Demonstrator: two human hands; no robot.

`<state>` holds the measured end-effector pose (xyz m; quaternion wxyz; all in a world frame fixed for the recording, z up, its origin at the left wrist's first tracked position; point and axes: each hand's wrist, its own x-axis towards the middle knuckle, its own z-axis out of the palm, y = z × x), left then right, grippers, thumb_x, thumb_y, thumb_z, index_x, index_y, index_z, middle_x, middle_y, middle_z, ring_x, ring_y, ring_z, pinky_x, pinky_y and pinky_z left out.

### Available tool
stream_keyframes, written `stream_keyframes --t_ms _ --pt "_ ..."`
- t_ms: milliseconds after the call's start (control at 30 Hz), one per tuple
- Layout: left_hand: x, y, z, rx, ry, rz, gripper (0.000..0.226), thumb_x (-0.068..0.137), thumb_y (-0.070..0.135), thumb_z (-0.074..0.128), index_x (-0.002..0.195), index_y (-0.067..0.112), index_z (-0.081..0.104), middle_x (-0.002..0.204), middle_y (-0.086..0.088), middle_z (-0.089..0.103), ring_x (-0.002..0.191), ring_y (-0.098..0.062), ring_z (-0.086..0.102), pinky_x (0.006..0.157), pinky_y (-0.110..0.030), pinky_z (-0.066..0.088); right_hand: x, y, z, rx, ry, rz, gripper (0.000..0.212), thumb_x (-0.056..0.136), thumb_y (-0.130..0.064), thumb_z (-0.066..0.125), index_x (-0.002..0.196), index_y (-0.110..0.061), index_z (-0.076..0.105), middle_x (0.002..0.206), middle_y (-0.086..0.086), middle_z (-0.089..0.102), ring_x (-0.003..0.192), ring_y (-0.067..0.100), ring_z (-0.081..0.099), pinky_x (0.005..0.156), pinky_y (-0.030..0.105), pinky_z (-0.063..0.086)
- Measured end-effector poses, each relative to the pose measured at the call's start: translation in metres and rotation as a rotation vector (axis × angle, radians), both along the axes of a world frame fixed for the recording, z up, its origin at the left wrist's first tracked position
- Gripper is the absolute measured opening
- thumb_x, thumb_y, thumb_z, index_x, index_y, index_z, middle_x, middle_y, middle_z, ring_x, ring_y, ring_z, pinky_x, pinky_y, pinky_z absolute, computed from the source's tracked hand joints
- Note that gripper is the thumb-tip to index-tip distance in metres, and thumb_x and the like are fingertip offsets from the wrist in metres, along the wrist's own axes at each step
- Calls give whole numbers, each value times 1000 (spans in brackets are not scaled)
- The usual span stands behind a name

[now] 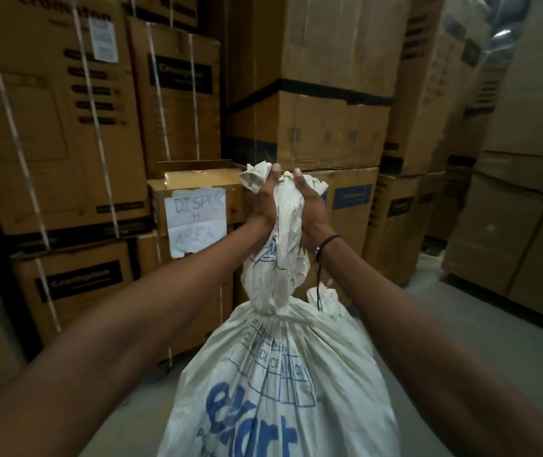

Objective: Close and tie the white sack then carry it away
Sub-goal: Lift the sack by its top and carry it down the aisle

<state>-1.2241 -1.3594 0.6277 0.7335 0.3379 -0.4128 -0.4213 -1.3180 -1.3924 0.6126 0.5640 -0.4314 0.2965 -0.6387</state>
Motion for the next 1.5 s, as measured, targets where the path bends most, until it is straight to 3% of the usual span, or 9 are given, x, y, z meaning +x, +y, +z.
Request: stream_keyframes --t_ms 133,267,433,600,800,1067,1200,1300,1500 --pt "19 -55 -37 113 -9 172 90 67 82 78 131 20 67 117 1 76 108 -22 74 103 -52 57 18 -27 -14 70 22 18 105 56 -61 95 138 -5 60 124 12 76 109 32 76 97 52 62" --pt "36 -99 -76 172 7 277 86 62 79 78 124 20 73 116 -2 80 106 -27 76 101 -53 59 28 -71 -43 98 147 84 41 86 -51 82 108 -21 65 100 -1 75 90 15 72 72 32 59" --pt "55 -144 -119 228 10 320 76 63 74 79 113 17 77 106 -4 82 100 -27 78 97 -56 60 54 -144 -106 184 230 109 116 38 -85 88 131 -18 68 119 3 79 104 23 78 96 47 63" --pt "79 -213 -173 250 40 320 78 62 68 84 113 10 75 109 -11 80 104 -32 77 96 -56 60 73 -204 -144 254 310 153 52 80 -58 84 111 -17 74 106 5 82 95 20 80 76 32 64" --pt "124 -286 -238 451 106 223 115 51 87 81 138 14 62 129 -6 74 116 -25 73 102 -47 59 111 -268 -197 346 364 161 36 84 -49 85 100 -19 75 96 2 82 90 17 80 74 30 62" --pt "179 -361 -291 532 241 224 54 83 60 80 109 14 73 112 -13 77 104 -29 75 98 -50 60 169 -355 -251 428 470 276 57 70 -63 88 101 -15 79 97 2 84 95 22 81 93 47 64" --pt "199 -399 -332 582 343 311 48 89 43 80 116 5 70 116 -20 75 103 -31 76 91 -47 62 189 -398 -291 499 512 369 34 88 -48 81 91 -15 77 81 -4 82 85 16 81 79 30 66" --pt "203 -416 -351 688 389 308 55 100 42 68 137 2 61 122 -22 72 115 -34 70 107 -49 53 203 -424 -326 561 577 373 42 82 -55 84 95 -16 79 95 1 83 94 21 80 87 39 65" --pt "244 -468 -474 868 320 443 78 54 71 88 112 22 75 108 0 80 96 -12 78 98 -41 57 220 -478 -389 633 672 447 32 91 -52 77 84 -22 70 87 -6 74 76 3 68 58 17 50"
